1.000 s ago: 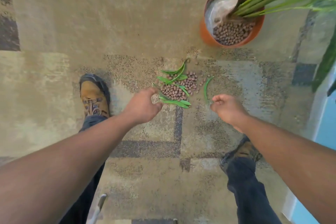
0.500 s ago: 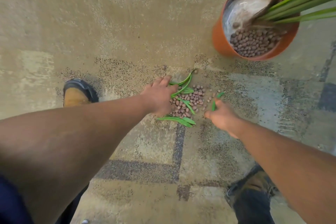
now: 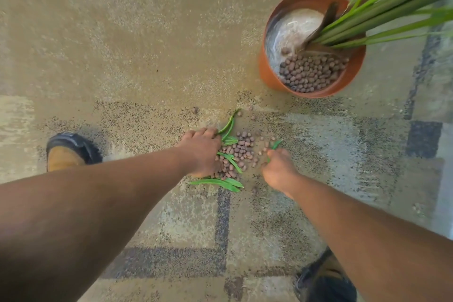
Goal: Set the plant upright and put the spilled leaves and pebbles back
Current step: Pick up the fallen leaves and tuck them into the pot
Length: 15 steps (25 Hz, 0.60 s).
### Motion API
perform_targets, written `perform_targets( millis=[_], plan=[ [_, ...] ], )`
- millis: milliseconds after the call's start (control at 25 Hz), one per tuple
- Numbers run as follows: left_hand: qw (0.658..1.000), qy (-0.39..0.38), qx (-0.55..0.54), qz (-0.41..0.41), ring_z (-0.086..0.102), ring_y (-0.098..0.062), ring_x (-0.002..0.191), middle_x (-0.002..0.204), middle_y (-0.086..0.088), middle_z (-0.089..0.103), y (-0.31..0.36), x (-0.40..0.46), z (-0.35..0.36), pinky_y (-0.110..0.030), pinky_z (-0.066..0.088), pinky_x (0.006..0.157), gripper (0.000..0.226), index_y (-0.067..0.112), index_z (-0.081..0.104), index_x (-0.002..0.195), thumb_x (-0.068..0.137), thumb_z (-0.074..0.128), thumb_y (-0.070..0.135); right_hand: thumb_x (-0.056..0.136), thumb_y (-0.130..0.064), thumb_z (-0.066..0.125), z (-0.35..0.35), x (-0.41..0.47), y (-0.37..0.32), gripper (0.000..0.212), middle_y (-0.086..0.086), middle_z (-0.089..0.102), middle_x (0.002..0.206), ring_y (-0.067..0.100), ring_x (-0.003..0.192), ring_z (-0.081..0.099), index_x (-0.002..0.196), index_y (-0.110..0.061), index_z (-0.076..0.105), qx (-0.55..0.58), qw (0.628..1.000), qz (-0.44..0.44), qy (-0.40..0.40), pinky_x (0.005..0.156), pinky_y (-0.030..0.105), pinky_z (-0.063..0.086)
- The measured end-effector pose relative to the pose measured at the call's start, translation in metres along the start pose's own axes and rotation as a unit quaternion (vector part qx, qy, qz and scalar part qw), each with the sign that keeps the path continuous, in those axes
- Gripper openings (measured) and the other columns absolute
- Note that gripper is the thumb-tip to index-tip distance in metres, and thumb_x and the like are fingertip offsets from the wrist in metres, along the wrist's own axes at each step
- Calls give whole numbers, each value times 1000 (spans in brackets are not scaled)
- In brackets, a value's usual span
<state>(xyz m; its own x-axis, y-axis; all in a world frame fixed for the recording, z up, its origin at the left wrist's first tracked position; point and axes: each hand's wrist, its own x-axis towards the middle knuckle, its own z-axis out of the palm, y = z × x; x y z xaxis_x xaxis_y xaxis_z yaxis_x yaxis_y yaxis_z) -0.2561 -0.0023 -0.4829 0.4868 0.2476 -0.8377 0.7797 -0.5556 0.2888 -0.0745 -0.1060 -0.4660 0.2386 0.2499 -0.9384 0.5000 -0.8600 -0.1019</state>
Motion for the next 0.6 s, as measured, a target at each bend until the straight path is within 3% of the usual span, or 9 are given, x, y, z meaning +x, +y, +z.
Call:
perform_targets(
  millis=[80, 160, 240, 320, 400, 480, 600],
  plan=[
    [995, 95, -44, 4, 49, -29, 139, 148, -7, 51, 4, -5, -3, -53, 31, 122, 47, 18, 53, 143, 99, 58, 32, 101, -10, 59, -4, -2, 4, 33, 6, 52, 125, 17, 93, 55, 133, -8, 58, 20, 999, -9, 30, 91, 29, 51],
    [974, 190, -121, 2, 68, -23, 105, 116, -3, 67, 8, -13, -5, -39, 57, 98, 23, 16, 71, 118, 100, 56, 16, 99, -13, 64, -9, -9, 6, 13, -4, 64, 101, 12, 62, 56, 110, -19, 68, 43, 994, -23, 98, 59, 23, 56],
    [956, 232, -179, -4, 70, -20, 84, 101, -2, 71, 13, -24, -12, -24, 60, 69, 19, 15, 74, 104, 99, 58, 5, 96, -11, 69, -16, -19, 7, 23, -8, 69, 96, 7, 56, 57, 87, -32, 62, 85, 979, -49, 179, 45, 13, 44],
    [943, 243, -226, -5, 70, -16, 76, 99, 4, 72, 21, -38, -23, -16, 53, 55, 21, 19, 68, 112, 98, 62, 4, 94, -6, 70, -23, -35, 1, 30, -10, 67, 97, 5, 71, 64, 87, -34, 59, 185, 953, -78, 226, 51, 13, 49],
    [927, 241, -286, 0, 69, -6, 73, 101, 15, 66, 33, -51, -38, -20, 58, 52, 38, 25, 56, 133, 99, 62, 8, 93, -3, 70, -32, -51, -9, 33, -9, 65, 99, 5, 85, 67, 97, -33, 58, 283, 917, -111, 260, 68, 18, 57],
    [896, 254, -363, 13, 67, 3, 77, 100, 22, 63, 50, -59, -60, -23, 63, 61, 49, 28, 50, 143, 99, 62, 8, 93, -3, 70, -47, -67, -21, 35, -7, 66, 99, 5, 85, 69, 100, -35, 57, 339, 878, -160, 296, 72, 20, 60],
    [819, 310, -481, 36, 68, 2, 82, 92, 17, 68, 72, -51, -112, -24, 62, 76, 36, 23, 62, 129, 97, 66, 6, 93, -4, 70, -82, -74, -43, 33, -7, 68, 96, 2, 81, 69, 99, -36, 61, 373, 834, -243, 325, 70, 19, 59]
  ],
)
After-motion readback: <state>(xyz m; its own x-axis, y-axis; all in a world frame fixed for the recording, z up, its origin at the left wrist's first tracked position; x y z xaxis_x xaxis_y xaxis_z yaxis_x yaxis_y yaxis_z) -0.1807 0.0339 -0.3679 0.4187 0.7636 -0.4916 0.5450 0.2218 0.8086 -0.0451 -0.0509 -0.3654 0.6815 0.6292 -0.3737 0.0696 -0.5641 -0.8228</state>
